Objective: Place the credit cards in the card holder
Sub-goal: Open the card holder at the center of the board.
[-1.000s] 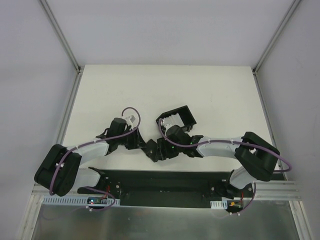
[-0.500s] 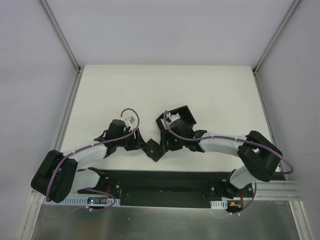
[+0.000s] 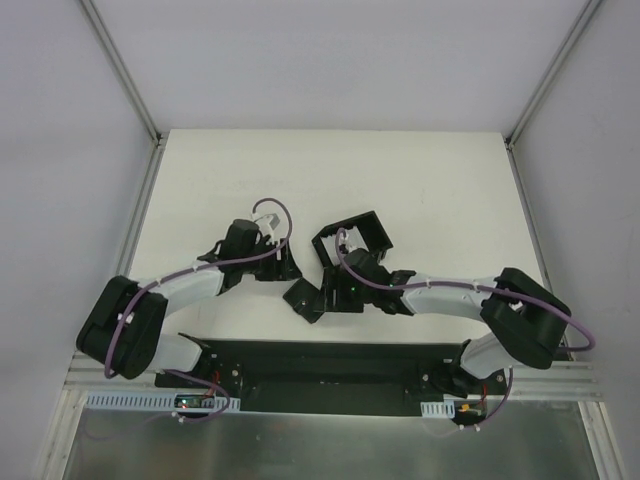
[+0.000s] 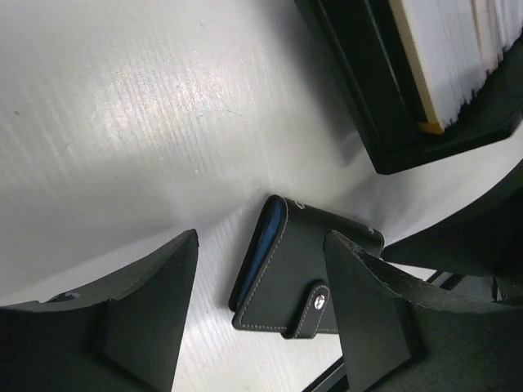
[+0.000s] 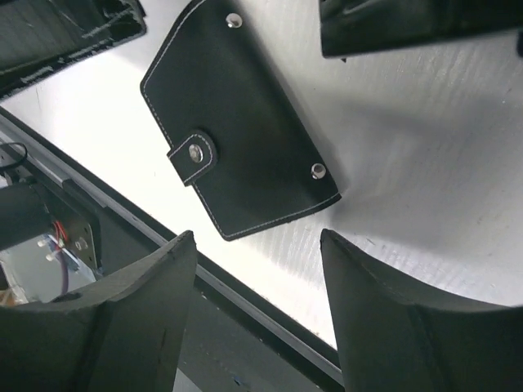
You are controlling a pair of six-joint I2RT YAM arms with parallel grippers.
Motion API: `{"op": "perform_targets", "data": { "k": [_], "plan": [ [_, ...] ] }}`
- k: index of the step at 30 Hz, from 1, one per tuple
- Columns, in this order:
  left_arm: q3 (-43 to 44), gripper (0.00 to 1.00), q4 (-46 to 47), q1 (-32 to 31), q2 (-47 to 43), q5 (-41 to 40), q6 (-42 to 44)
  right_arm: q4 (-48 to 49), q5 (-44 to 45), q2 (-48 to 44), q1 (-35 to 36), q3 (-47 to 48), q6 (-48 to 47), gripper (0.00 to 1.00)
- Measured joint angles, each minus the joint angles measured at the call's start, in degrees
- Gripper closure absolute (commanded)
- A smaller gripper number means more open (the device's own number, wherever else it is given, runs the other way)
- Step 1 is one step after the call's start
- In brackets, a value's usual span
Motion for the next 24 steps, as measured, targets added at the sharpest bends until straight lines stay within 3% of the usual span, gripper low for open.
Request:
{"op": "perform_targets", "data": {
  "k": [6,12,16,17,21,24],
  "plan": [
    [-1.09,0.49,5.97,-0.04,6.01,6.38,-0.94,2.34,0.17,3.43,-0.26,0.55,3.82,0.39],
    [-8.24,0.73,12.61,-1.05,2.67,7.93,-4.50,1.95,0.52,5.11,-2.12,2.47,3.76,0.35],
    [-13.57,0.66,13.31,-3.54,-2.73,6.29,-9.09,1.57,0.20,5.14,-4.68,2.95,2.03,0.32],
    [-14.62,0.54,13.31,-4.44,-4.02,6.27,-10.12,1.73,-0.15,5.16,-5.81,3.10,1.36,0.32],
    [-18.16,0.30,11.10,-7.19,-12.50,3.96,-14.38,1.27,-0.24,4.70,-8.92,3.08,-1.86,0.31],
    [-17.03,0.22,6.10,-7.26,-17.51,-1.27,-13.81,-0.46,0.33,0.55,-8.68,1.18,-3.41,0.31]
  ]
}}
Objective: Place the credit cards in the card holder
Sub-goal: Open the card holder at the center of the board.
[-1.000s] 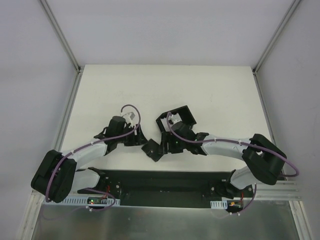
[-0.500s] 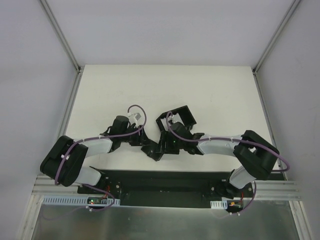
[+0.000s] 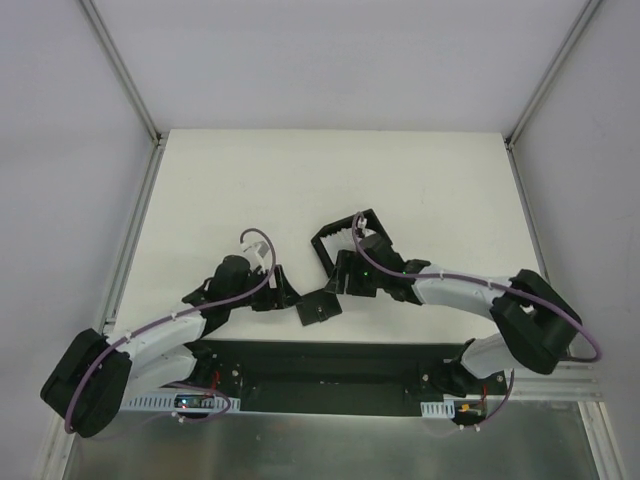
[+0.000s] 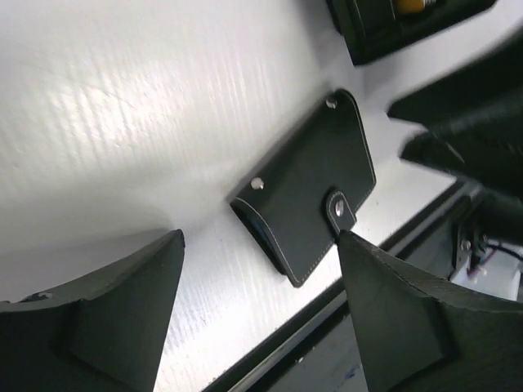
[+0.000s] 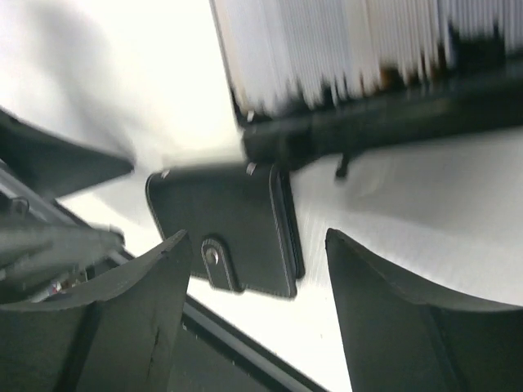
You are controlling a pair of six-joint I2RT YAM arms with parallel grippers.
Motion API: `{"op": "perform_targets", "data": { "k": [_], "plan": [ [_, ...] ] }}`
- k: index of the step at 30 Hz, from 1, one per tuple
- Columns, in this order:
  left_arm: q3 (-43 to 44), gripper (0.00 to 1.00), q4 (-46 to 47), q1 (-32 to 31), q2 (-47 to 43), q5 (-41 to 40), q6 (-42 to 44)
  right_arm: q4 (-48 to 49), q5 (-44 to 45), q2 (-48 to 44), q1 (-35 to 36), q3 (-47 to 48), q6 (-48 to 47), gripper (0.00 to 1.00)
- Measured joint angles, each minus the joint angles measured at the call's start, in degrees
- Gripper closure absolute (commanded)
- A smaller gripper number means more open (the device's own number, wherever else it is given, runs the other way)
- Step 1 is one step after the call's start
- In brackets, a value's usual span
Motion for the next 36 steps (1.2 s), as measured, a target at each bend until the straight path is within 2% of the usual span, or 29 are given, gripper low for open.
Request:
{"op": "perform_targets", "data": {
  "k": [3,7,11,15,19,21,25,28,33,36],
  "plan": [
    [3.85,0.19,-4.04,0.24,0.76,-3.76,2.62,-1.75,0.61,-6.34,1.73,-2.71,-0.22,0.32],
    [13.92,0.22,-6.10,0.63,10.64,-3.43,8.37,-2.34,2.05,-10.86,5.18,-4.72,1.81,0.35],
    [21.81,0.23,-5.07,1.68,21.66,1.25,13.51,-1.86,3.15,-10.95,7.19,-7.28,5.60,0.36],
    [22.18,0.27,-4.35,3.43,27.63,9.11,16.83,-0.04,4.13,-9.25,7.89,-9.49,9.18,0.39],
    [22.82,0.36,-2.54,4.20,31.01,17.14,18.58,5.03,3.76,-5.27,7.98,-9.53,12.61,0.41],
    [22.80,0.41,-1.97,4.17,32.22,20.37,18.78,7.69,3.28,-3.48,7.98,-9.18,14.21,0.43],
    [19.80,0.61,-1.27,4.39,32.24,25.18,19.67,11.56,3.17,-1.16,8.00,-8.96,17.33,0.45],
    [17.75,0.70,-1.09,4.26,31.28,26.12,19.34,12.37,3.41,-0.52,7.98,-8.94,17.81,0.45],
    [15.21,1.00,-1.84,4.28,29.75,26.97,17.62,13.20,3.41,1.09,7.72,-7.72,18.16,0.42],
    [15.21,1.00,-1.42,4.28,29.62,27.12,16.39,13.25,3.32,1.25,7.41,-7.43,17.94,0.37]
  ]
}}
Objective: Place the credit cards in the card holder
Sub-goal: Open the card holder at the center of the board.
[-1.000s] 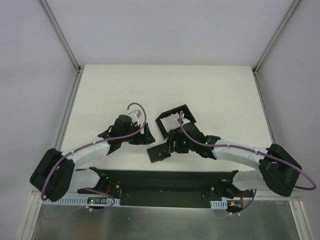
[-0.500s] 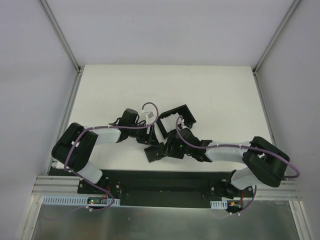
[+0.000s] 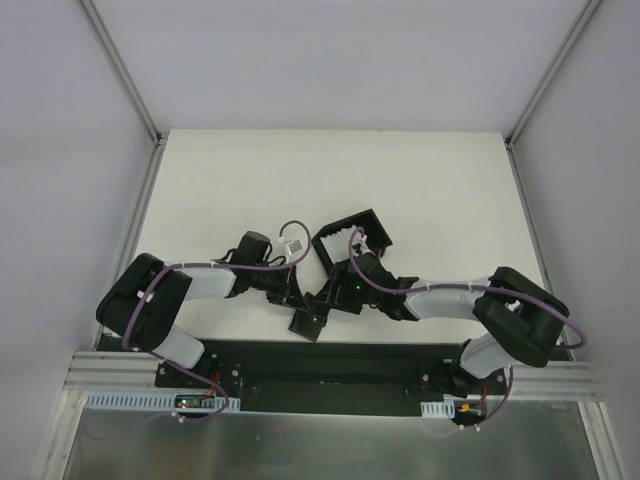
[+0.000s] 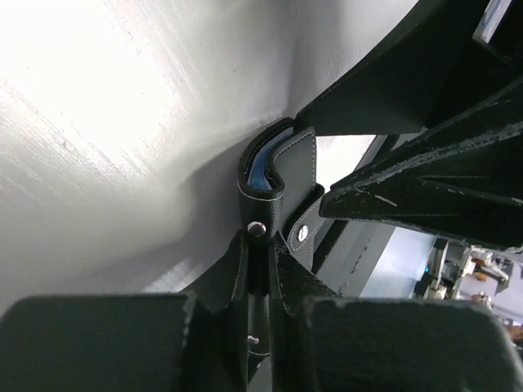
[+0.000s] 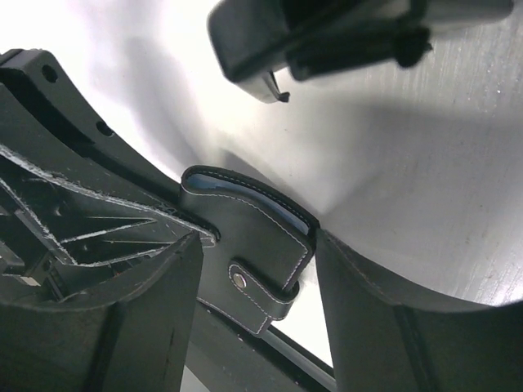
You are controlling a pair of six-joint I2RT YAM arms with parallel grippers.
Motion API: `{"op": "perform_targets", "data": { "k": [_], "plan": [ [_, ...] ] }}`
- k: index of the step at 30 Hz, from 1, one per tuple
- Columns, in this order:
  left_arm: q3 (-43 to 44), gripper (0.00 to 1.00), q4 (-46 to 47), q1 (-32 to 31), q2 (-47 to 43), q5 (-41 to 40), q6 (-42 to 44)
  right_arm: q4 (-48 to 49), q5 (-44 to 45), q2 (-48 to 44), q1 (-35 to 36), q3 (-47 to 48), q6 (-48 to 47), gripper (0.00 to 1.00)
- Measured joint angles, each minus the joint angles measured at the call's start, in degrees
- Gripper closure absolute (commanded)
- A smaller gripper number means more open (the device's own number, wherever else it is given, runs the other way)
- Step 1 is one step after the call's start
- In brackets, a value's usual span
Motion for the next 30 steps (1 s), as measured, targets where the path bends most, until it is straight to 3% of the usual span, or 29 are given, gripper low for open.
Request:
{"op": "perform_targets", "data": {
  "k": [6,13,22,30],
  "plan": [
    [0.20,1.00,-1.27,-0.02,-2.97,-2.25,-1.68,-0.35,0.17,-3.91,-1.81,-1.46,-5.27,0.34],
    [5.79,1.00,-5.92,-0.02,-4.20,-2.69,1.53,-3.17,-5.09,-12.63,-2.43,-2.03,-21.75,0.42],
    [10.19,1.00,-10.27,-0.02,4.13,2.27,7.67,-4.09,-14.40,-6.12,-2.89,4.09,-36.37,0.44],
    [10.84,1.00,-11.96,-0.02,5.44,3.58,10.16,-3.08,-20.63,-0.46,-3.85,5.07,-38.66,0.47]
  ]
}}
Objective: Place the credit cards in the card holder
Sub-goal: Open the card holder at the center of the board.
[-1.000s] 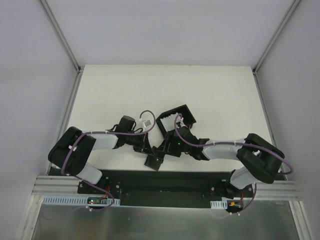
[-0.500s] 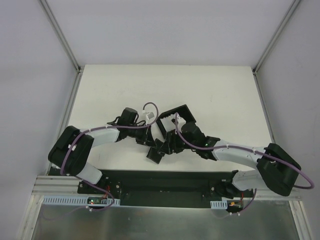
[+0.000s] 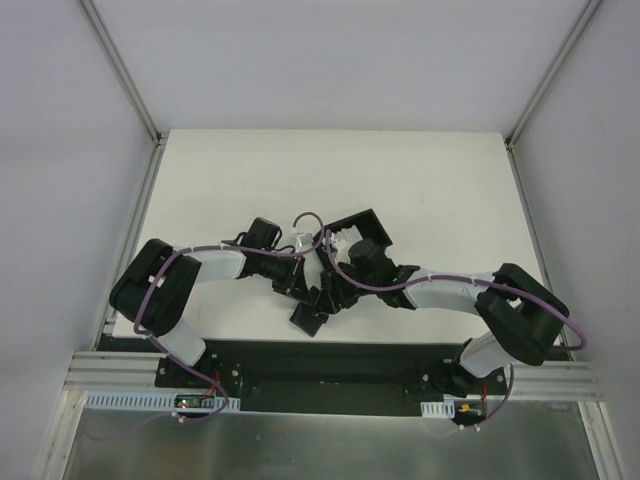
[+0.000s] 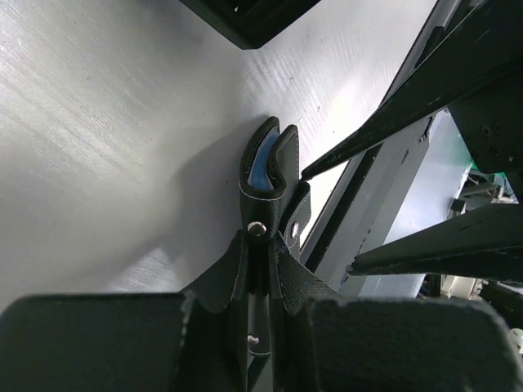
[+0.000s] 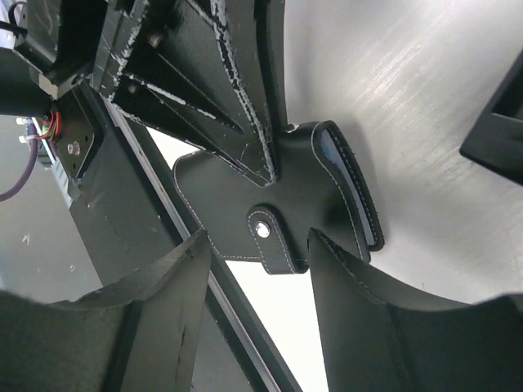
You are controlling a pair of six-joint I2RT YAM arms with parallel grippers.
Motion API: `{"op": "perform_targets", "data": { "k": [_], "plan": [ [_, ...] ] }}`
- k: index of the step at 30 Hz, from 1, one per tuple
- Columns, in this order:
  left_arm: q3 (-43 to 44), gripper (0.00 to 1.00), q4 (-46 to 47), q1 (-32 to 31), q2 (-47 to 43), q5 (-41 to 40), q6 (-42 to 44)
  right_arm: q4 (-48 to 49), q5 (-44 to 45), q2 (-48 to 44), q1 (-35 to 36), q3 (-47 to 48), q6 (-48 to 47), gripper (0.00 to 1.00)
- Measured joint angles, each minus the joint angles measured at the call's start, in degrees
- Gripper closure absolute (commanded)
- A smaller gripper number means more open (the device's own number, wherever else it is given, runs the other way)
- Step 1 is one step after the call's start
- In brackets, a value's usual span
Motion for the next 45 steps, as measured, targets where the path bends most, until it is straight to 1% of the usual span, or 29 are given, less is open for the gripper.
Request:
{"op": "perform_targets", "data": {
  "k": [2,9,11,16,20,21,25,26,28,30,32,34,41,45],
  "plan": [
    [0.28,1.00,-0.11,0.00,0.48,0.09,0.50,0.57,-1.42,1.09,0.00,0.00,0.00,0.51],
    [0.72,1.00,-0.48,0.00,0.98,-0.31,1.05,2.56,-3.32,4.07,0.37,0.00,0.24,0.51],
    [0.72,1.00,-0.61,0.00,0.98,-0.44,1.05,2.95,-3.32,4.33,0.83,0.00,0.24,0.55],
    [0.72,1.00,-1.18,0.00,0.98,-1.09,1.03,3.74,-3.34,5.07,1.46,-0.02,0.28,0.58],
    [0.72,1.00,-1.25,-0.02,0.98,-2.67,0.15,4.79,-3.37,5.09,1.53,-0.61,0.26,0.66],
    [0.70,1.00,-1.25,-0.04,0.98,-3.28,-0.46,4.96,-3.39,5.09,1.60,-0.72,0.28,0.66],
    [0.13,1.00,-0.46,-0.39,0.96,-5.18,-3.06,5.88,-3.45,5.16,2.05,-1.22,0.57,0.74],
    [-0.31,1.00,0.02,-0.39,0.94,-5.77,-4.09,6.16,-3.48,5.27,2.12,-1.27,0.76,0.81],
    [-1.16,1.00,1.03,-0.37,0.85,-6.75,-5.99,7.37,-3.45,5.46,2.23,-1.70,1.38,0.89],
    [-1.99,1.00,2.25,-0.37,0.50,-7.52,-7.91,8.50,-3.54,5.64,2.32,-2.36,1.97,0.92],
    [-2.86,1.00,3.43,-0.37,-0.07,-8.09,-9.51,9.38,-3.52,5.81,2.34,-2.78,2.23,0.97],
    [-3.41,1.00,4.07,-0.37,-0.48,-8.63,-10.67,9.84,-3.50,5.92,2.34,-2.93,2.40,0.99],
    [-4.37,1.00,4.74,-0.42,-1.36,-10.75,-14.01,11.52,-3.78,5.86,2.38,-3.80,2.34,0.99],
    [-4.92,1.00,4.85,-0.26,-1.68,-11.50,-15.91,13.40,-3.34,4.35,2.40,-5.95,2.16,0.99]
  ]
}}
